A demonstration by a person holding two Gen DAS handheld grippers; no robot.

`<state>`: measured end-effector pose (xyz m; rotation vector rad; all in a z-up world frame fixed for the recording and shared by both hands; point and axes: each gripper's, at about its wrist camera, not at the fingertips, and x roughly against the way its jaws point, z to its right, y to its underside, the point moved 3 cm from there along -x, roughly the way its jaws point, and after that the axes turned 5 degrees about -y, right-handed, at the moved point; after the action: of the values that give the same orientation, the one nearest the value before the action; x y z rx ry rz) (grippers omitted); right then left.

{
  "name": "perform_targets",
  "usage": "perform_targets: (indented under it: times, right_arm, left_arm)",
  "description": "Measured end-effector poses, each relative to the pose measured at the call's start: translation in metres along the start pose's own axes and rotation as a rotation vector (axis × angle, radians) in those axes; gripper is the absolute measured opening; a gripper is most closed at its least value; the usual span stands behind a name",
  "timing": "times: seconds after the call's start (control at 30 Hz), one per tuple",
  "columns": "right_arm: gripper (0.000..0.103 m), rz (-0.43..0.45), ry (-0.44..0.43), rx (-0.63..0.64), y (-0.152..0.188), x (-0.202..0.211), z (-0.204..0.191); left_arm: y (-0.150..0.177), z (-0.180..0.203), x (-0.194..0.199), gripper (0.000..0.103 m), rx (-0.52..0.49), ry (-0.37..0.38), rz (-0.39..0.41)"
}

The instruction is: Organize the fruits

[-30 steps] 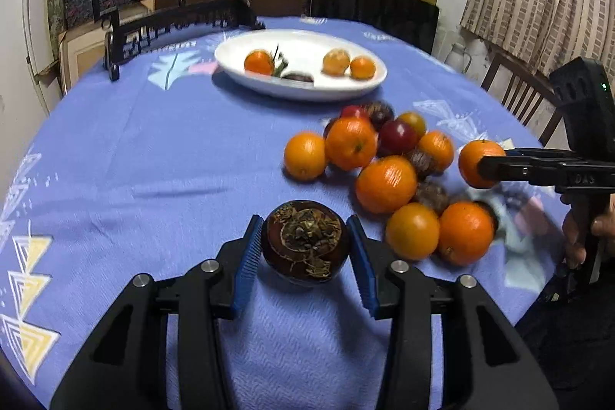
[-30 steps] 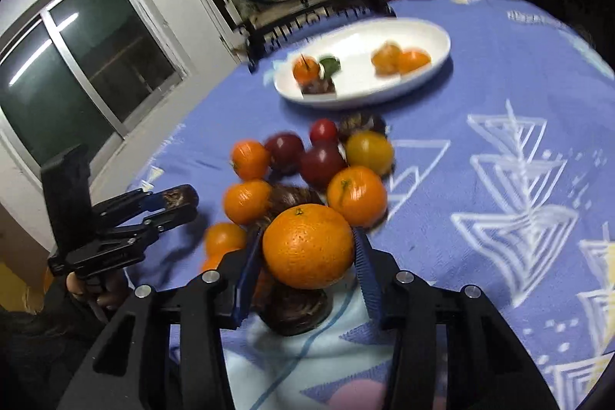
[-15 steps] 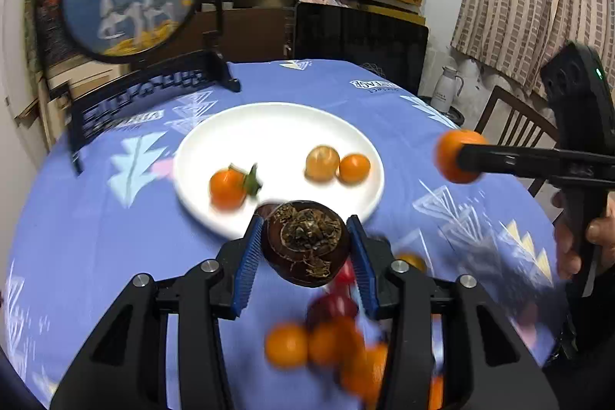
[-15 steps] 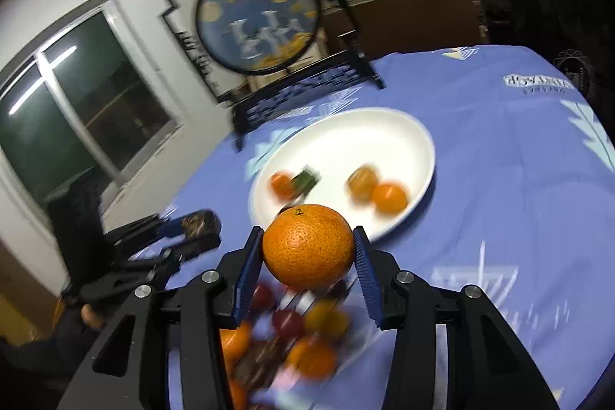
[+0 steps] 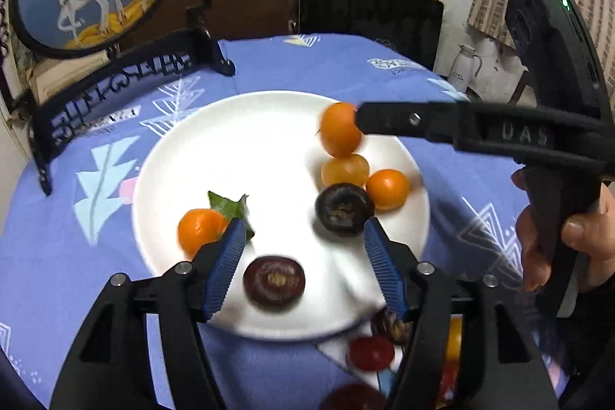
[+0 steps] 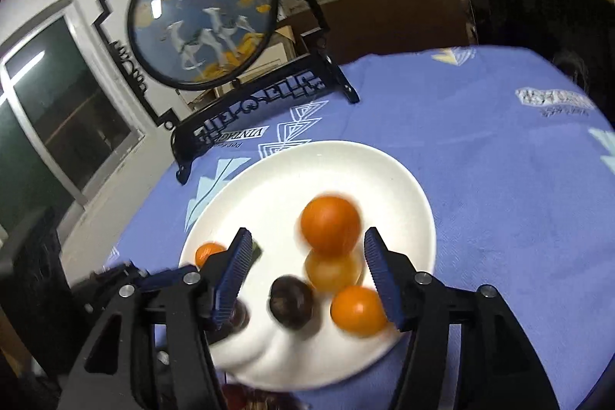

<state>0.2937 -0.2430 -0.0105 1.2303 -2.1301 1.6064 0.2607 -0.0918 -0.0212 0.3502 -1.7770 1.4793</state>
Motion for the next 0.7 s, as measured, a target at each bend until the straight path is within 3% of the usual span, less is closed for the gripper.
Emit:
perform_targets:
  times: [0.3, 0.5, 0.7]
  right_arm:
    - [0.069, 0.071, 0.012, 0.022, 0.077, 0.084, -0.009]
    - [0.069, 0.062, -0.007, -0.039, 0.126, 0.117, -0.004]
    - [0.069, 0.075, -0.01, -0.028, 0.153, 0.142, -0.018]
  left_arm:
    - [0.077, 0.013, 0.099, 0.068, -0.1, 0.047, 0.093]
    - [0.141, 0.027, 0.13, 0.068, -0.155, 0.042, 0.06]
    - [0.175, 0.042, 0.133, 0.046, -0.158, 0.092, -0.001]
